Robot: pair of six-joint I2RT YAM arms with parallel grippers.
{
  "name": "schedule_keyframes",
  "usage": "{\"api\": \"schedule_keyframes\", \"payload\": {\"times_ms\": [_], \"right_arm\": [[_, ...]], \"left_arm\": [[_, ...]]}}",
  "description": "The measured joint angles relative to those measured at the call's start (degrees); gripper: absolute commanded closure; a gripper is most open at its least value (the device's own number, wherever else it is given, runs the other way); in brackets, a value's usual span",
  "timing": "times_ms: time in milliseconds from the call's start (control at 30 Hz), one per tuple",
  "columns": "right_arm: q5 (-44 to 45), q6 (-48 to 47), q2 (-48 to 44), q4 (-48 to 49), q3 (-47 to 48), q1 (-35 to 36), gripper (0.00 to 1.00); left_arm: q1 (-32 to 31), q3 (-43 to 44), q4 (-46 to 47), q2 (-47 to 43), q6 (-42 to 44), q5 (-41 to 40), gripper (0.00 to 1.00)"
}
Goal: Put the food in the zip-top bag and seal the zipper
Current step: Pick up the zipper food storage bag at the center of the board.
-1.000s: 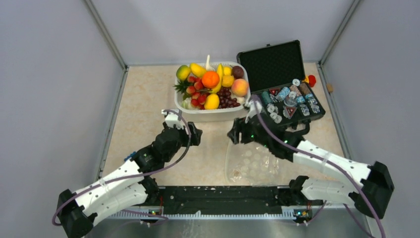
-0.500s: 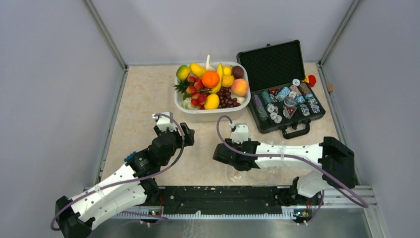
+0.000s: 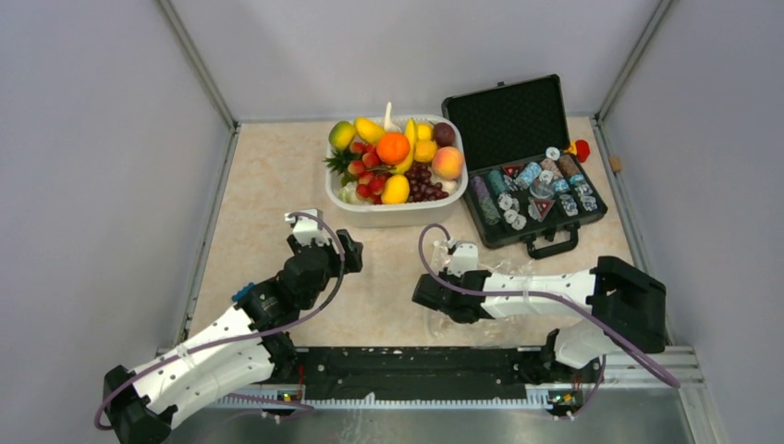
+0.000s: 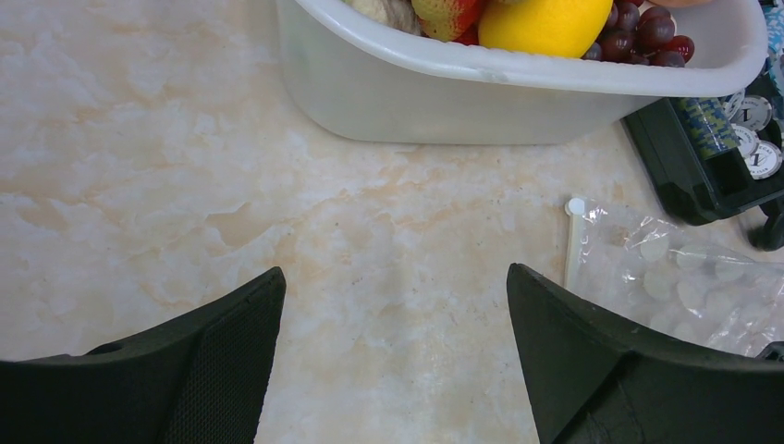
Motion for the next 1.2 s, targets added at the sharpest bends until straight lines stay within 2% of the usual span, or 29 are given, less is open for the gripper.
{"api": "schedule_keyframes", "payload": {"times_ms": [33, 67, 267, 367, 467, 633, 800, 1000, 1200], "right_arm": [[-0.2, -0.3, -0.1, 0.6, -0.3, -0.2, 0.99], [-0.3, -0.5, -0.1, 0.9, -0.3, -0.2, 1.00], [-0.2, -2.7, -3.9, 2.2, -0.3, -0.2, 1.00], [-0.5, -5.0, -11.9, 5.4, -2.3, -0.7, 1.00], [-4.3, -10.1, -24.6, 12.7, -8.3, -3.5, 1.00], [-12.9, -19.7, -45.9, 21.6, -19.5, -10.7, 1.00], [-20.4, -26.0, -59.7, 26.1, -24.4, -14.6, 1.00], [-25.1, -28.5, -59.1, 29.3, -25.0, -15.2, 1.00], [-26.8, -29.9, -53.0, 30.3, -25.0, -15.2, 1.00]], "left_arm": [[0.0, 0.0, 0.0, 0.0, 0.0, 0.0, 0.12], [0.0, 0.0, 0.0, 0.0, 0.0, 0.0, 0.12], [0.0, 0.0, 0.1, 0.2, 0.4, 0.6, 0.12], [0.0, 0.0, 1.1, 1.2, 1.0, 2.2, 0.12], [0.1, 0.0, 2.3, 1.9, 2.1, 5.0, 0.12], [0.5, -0.1, 6.6, 2.4, 4.5, 14.7, 0.09], [1.9, 0.0, 14.2, 5.3, 4.2, 33.9, 0.11], [1.9, 0.5, 23.0, 11.4, -0.3, 49.2, 0.10], [1.9, 2.4, 27.1, 14.0, -2.4, 53.2, 0.21]]}}
